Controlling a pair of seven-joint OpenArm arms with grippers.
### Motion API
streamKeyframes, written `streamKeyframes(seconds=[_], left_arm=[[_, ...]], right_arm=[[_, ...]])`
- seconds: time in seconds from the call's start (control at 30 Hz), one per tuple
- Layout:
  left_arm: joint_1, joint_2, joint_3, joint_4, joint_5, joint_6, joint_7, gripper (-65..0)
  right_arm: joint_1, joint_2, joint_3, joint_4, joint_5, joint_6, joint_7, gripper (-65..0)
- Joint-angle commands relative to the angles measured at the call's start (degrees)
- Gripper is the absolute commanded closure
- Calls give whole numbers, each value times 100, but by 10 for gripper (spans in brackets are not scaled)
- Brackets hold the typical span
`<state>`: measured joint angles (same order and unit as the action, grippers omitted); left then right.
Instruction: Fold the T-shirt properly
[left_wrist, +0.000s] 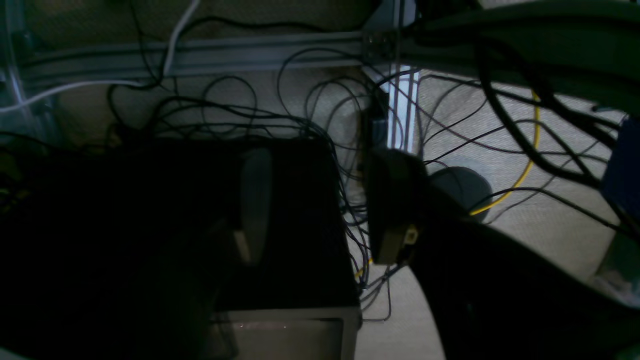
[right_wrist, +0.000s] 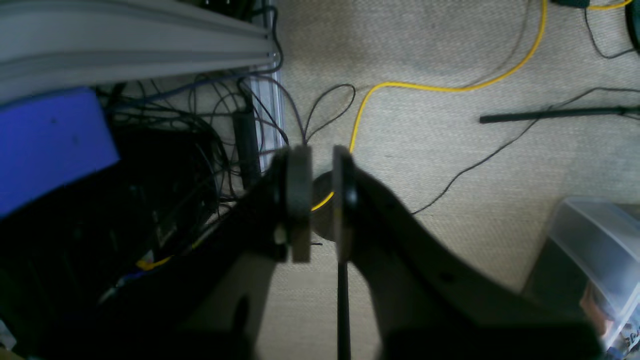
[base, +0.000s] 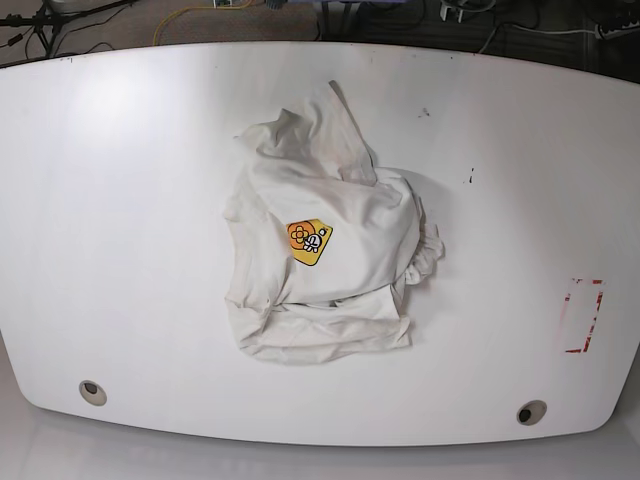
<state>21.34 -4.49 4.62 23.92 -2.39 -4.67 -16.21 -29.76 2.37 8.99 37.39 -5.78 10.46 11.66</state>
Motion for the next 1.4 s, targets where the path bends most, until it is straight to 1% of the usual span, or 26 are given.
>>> streamKeyframes(seconds=[0.0, 0.17, 0.23, 0.83, 1.37], left_arm=[[207, -28, -7, 296, 15, 1, -17, -270], [452, -44, -18, 750, 5, -2, 36, -269], [621, -76, 11, 1036, -11, 4, -101, -270], [1168, -55, 25, 1494, -7, 24, -308, -276], [1901, -87, -67, 2358, -21, 26, -219, -283]], right_arm=[[-199, 10, 12, 154, 9, -7, 47, -69], [-401, 6, 13, 421, 6, -7, 38, -70], [-601, 38, -9, 683, 2, 12, 26, -70], [-1194, 27, 2, 1386, 7, 1, 84, -68], [-1821, 12, 21, 2267, 19, 14, 97, -69]])
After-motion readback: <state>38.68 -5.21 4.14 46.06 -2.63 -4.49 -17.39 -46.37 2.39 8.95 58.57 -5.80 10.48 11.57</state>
